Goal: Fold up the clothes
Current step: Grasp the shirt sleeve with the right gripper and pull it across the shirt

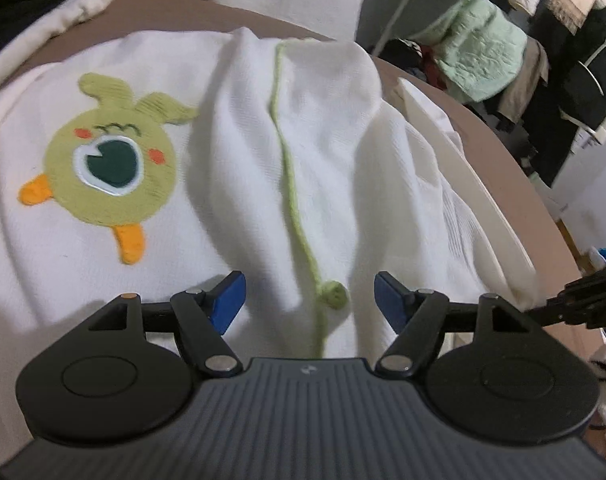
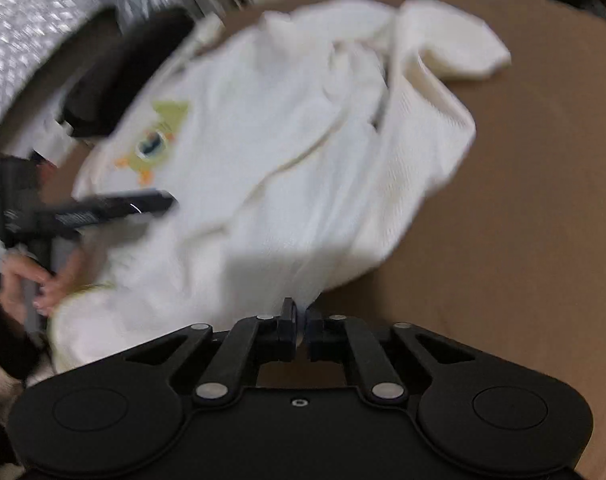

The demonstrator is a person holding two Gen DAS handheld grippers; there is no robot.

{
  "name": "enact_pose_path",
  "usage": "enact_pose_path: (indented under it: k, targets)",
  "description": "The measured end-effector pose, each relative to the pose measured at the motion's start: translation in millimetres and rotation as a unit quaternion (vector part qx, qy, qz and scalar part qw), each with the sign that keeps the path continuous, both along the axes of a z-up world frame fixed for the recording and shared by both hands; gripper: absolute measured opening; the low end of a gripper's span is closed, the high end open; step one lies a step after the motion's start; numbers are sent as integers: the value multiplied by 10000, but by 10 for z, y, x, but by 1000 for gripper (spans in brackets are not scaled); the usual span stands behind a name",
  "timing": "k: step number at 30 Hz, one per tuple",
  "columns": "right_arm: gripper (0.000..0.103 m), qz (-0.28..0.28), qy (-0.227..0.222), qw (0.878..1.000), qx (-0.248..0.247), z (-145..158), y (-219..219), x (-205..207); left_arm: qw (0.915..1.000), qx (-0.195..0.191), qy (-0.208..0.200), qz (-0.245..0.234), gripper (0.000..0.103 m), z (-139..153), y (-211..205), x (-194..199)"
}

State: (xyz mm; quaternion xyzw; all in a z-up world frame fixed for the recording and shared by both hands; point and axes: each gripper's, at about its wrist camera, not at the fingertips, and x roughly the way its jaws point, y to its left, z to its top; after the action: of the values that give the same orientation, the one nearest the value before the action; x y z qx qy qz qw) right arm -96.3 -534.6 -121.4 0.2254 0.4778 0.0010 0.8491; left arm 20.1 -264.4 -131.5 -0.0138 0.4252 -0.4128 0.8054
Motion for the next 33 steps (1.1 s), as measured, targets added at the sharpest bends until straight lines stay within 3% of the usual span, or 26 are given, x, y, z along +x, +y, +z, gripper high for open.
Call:
enact_pose_path:
  k: [2,4,6,7,9,12,17,18,20,21,22,24,27,29,31,32,33]
  targets:
    - [15,-76,-24,9999,-65,47,-142,66,9997,-137,-192,-28,70,70,8,-52]
    - [42,-231,-331,9990,-188,215,-294,89,9985,-313,-426,-142,70,161,2,-121]
    - [61,-497,-1017,9931,-317,425,-479,58,9956,-396,-763,-364,69,261,-83,-215]
    - [64,-546,-1145,9914,-326,453,-561,115,9943,-363,-881,-487,68,313,-213,-262]
    - [64,-637,-1379,9878,-338,503,-723,237,9926,-422,-788,-821,68,403,-499,-328]
    - [64,-968,-1203,9863,-575,308,-907,489,9902,-421,-565,-1207,68,486,-944,-395]
    - [68,-1699,-709,9767,-1100,-143,-1246,887,9931,-246,-484,-1038,61,276,-1352,-526]
    - [69,-1621,-792,9790,-949,-214,-1257,909,9941,-235,-434,-963,61,214,-1379,-541]
    - [59,-1437,-981,9828,-616,-350,-1273,948,9959,-249,-326,-802,60,116,-1411,-583]
    - [44,-1344,-1074,9841,-449,-418,-1281,967,9966,-254,-290,-732,60,90,-1428,-595]
    - [9,-1169,-1102,9861,-414,-421,-1280,990,9969,-251,-282,-693,60,74,-1447,-612]
    - [4,-1094,-1228,9854,-434,-378,-1273,989,9959,-202,-417,-773,60,88,-1493,-675]
    - [4,-1792,-1741,9661,-658,-7,-1412,641,9935,-121,-617,-949,60,119,-1549,-777]
    - [4,-2354,-1798,9446,-1414,281,-1463,307,9924,-68,-722,-991,60,138,-1600,-838]
    - [4,-2859,-1730,9132,-2332,546,-1489,-103,9921,-20,-811,-962,60,149,-1665,-889]
    - [4,-3114,-1730,9009,-2478,638,-1555,-321,9918,4,-855,-948,60,155,-1698,-915]
    - [4,-3414,-1748,8955,-2256,661,-1649,-531,9916,28,-900,-933,61,161,-1731,-941]
